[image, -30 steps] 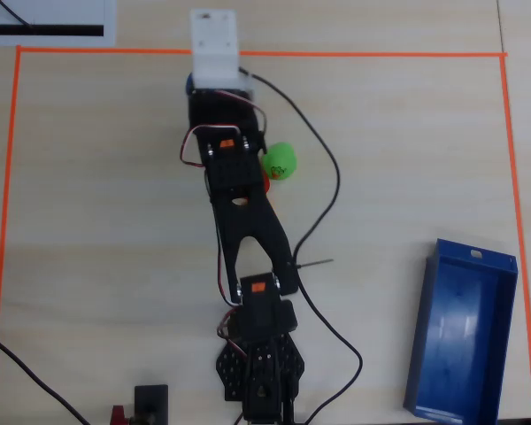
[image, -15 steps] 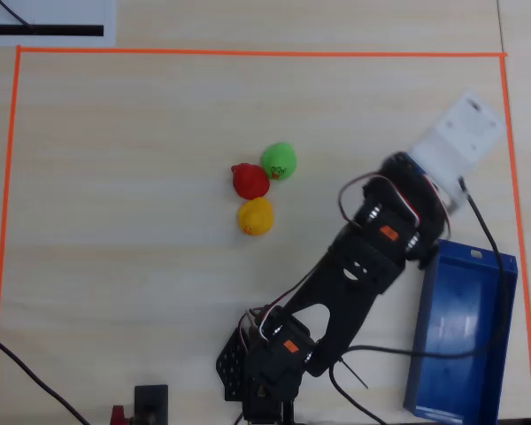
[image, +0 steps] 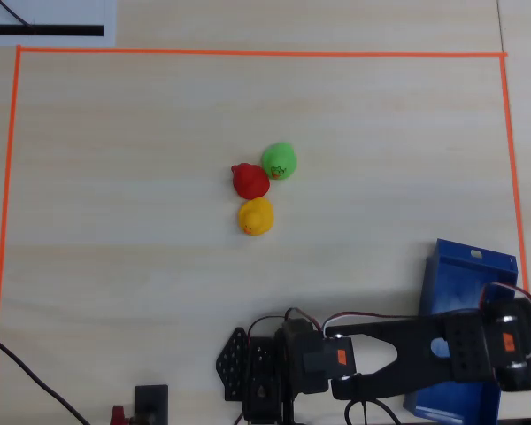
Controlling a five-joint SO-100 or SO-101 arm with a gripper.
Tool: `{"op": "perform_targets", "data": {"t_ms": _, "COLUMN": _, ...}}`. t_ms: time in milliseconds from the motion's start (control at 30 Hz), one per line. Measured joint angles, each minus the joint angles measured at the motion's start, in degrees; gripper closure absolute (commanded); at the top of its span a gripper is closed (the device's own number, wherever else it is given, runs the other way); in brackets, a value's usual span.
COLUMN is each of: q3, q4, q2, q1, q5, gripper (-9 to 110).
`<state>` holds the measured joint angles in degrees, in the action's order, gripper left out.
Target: Grasp blue duck and put it into box.
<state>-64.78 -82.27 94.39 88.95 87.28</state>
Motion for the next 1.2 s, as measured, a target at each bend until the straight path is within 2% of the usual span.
{"op": "perform_targets", "data": {"t_ms": 267, "q3": -11.69, "q4": 9.76, "q2": -1.41, "q1": 9.58, "q5": 6.86, "gripper": 101}}
{"op": "perform_targets", "data": {"t_ms": 467, "q3": -27.16, "q4": 22.5, "q2": -1.41, "q1": 13.18, "q5": 12.3, "gripper": 101}}
{"op": "perform_targets", "data": {"t_ms": 667, "q3": -34.28, "q4": 23.64, "q2": 1.32, "q1": 13.54, "q5": 14.77, "gripper": 101}}
{"op": "perform_targets", "data": {"t_ms": 833, "q3": -41.48, "q4": 29.44, "q2": 2.37, "q1": 13.54, "q5": 15.91, "gripper": 100}}
{"op": "perform_targets", "data": {"t_ms": 1200, "q3": -43.15, "q4": 33.49, "q2": 2.37, "q1": 12.74, "q5": 18.02, "gripper": 86}}
